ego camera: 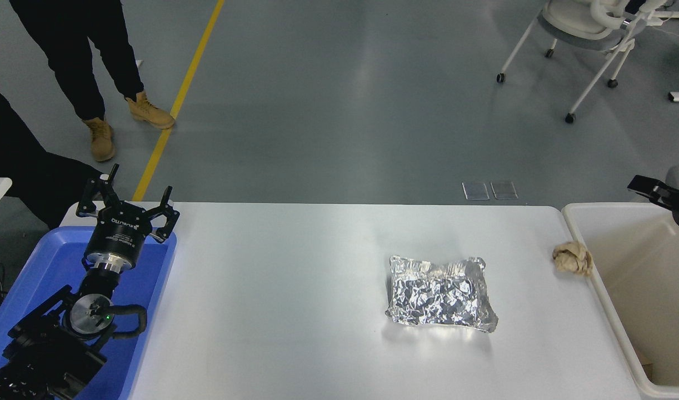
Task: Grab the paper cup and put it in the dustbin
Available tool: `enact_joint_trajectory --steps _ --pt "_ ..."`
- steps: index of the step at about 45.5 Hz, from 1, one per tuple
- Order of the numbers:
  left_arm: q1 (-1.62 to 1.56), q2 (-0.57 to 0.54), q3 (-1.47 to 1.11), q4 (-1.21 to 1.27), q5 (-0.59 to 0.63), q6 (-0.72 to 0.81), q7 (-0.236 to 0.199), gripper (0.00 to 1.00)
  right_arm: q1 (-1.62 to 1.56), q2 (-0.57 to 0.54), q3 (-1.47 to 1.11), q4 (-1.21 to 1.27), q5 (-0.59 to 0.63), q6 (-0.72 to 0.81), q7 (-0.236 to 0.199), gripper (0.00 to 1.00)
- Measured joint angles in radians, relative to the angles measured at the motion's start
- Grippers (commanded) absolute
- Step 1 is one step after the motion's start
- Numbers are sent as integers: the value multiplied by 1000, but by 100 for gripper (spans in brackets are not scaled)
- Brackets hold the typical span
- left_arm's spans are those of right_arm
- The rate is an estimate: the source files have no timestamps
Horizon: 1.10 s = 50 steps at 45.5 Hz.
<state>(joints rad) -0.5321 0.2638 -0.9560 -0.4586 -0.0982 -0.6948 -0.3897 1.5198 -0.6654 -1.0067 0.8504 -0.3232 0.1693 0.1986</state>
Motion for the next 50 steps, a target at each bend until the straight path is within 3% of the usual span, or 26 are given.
enact_joint_trajectory --steps 13,29,50 --pt "1 0 0 1 0 0 0 100 417 157 -161 382 -29 159 3 100" --pt "2 0 -1 1 0 0 -1 100 648 470 -139 534 240 429 6 100" --pt "3 0 -1 1 0 1 -1 100 717 540 -121 556 359 595 7 100"
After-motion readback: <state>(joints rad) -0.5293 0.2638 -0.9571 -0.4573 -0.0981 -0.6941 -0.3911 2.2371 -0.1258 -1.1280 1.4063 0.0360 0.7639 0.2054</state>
